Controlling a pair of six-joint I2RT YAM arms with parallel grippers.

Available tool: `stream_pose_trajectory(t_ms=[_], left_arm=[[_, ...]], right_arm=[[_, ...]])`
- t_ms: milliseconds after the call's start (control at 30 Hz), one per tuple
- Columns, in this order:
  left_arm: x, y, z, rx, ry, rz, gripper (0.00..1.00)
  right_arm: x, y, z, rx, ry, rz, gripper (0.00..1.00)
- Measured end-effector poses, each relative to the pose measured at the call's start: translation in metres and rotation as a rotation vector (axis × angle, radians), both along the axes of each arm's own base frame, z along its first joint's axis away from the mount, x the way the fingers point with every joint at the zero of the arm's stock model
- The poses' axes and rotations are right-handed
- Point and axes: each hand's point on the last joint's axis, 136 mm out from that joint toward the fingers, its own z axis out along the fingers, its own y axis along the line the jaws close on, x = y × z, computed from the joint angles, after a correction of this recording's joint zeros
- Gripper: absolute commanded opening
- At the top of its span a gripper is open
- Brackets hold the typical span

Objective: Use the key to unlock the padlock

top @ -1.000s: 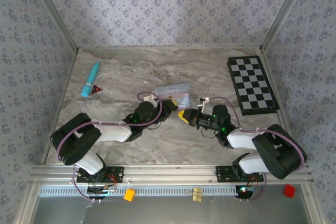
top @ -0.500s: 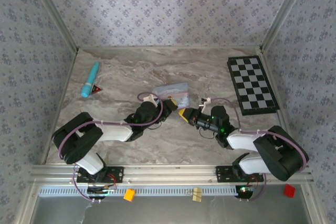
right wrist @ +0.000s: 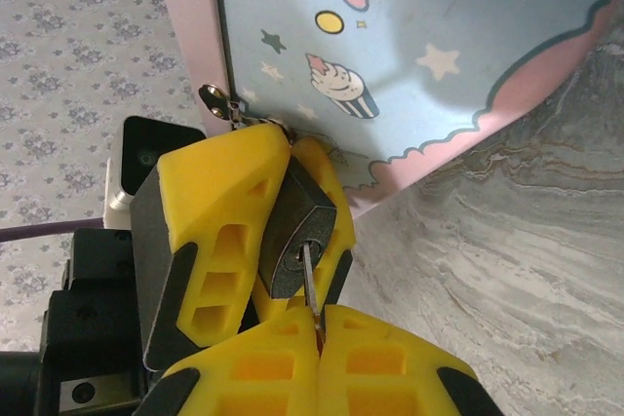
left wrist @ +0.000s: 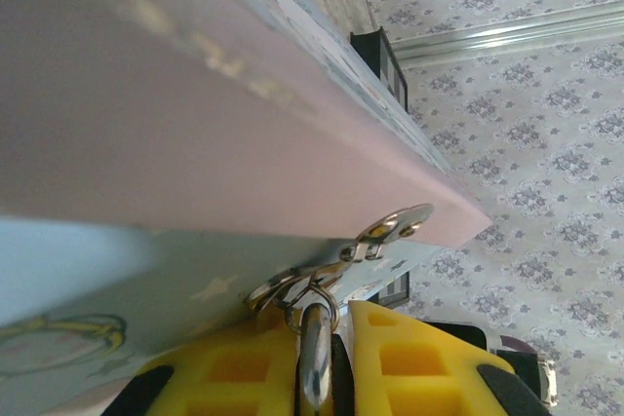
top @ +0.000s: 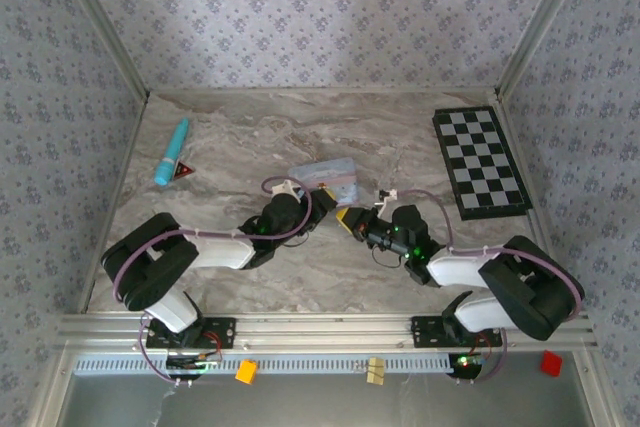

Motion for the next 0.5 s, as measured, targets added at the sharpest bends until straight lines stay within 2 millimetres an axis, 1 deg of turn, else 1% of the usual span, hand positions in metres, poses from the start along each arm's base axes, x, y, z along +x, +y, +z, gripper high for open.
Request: stream_pose_trajectory(t_ms=[67,267,367,500], left_arm=[[0.0,0.0,0.001,-0.002,-0.001,0.001,0.0],[0.004,-0.005,0.012,-0.027,-0.021,0.0,0.0],[0.004,-0.005,0.013,-0.029,-0.023,0.0,0.0],[0.004,-0.005,0.009,-0.019,-0.017,0.005,0.0]], right_arm=[[0.003,-0.003,0.001,0.01,0.008,-0.003,0.0],[0.014,-0.017,0.01,0.074,-0.001,-0.017,0.0],[0.014,-0.016,0.011,0.079,-0.001,-0.017,0.0],[0.009,-0.008,0.008,0.066,0.001,-0.017,0.0]])
